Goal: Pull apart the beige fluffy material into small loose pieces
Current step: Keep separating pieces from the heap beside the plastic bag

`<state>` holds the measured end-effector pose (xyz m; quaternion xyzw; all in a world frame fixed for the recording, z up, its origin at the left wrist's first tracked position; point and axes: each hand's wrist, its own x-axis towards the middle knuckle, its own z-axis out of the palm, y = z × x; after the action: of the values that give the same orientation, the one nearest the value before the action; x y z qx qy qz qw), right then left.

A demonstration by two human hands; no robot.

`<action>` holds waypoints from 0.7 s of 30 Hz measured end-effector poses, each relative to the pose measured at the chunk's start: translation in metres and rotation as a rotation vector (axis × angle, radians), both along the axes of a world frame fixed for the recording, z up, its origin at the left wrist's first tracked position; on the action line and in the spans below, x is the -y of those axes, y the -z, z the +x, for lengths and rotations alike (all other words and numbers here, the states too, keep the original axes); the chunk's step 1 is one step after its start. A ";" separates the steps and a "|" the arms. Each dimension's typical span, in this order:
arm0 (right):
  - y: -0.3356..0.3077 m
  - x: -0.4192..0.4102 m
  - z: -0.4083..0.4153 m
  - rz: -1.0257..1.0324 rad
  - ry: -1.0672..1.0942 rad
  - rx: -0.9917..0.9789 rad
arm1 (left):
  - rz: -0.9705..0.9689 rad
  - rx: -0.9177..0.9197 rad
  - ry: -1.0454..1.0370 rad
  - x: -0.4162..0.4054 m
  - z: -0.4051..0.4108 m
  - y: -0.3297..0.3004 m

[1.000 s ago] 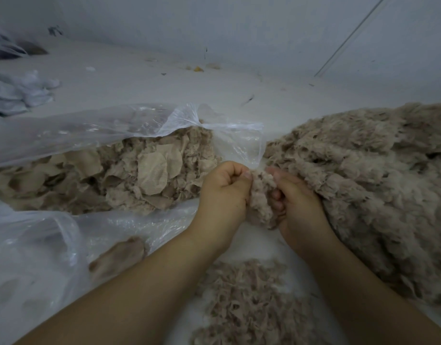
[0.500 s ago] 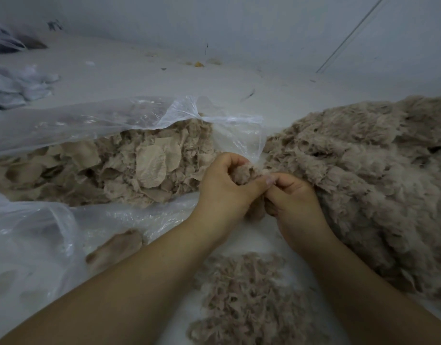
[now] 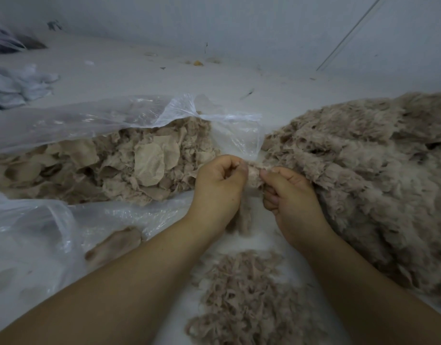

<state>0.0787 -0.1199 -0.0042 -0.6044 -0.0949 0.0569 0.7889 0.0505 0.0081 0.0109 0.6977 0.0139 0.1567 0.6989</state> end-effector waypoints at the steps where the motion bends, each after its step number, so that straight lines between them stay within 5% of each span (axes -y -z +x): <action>1: 0.000 -0.001 0.000 -0.002 0.008 -0.005 | 0.012 0.013 0.011 0.000 0.000 -0.001; 12: -0.001 0.000 0.001 0.047 0.104 -0.049 | -0.037 -0.049 0.015 0.005 -0.004 -0.001; 21: -0.004 0.000 -0.003 -0.046 -0.021 -0.008 | -0.041 0.015 0.027 0.004 -0.005 0.000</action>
<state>0.0760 -0.1196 -0.0003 -0.6210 -0.0967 0.0698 0.7747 0.0455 0.0040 0.0108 0.6820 0.0027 0.1523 0.7153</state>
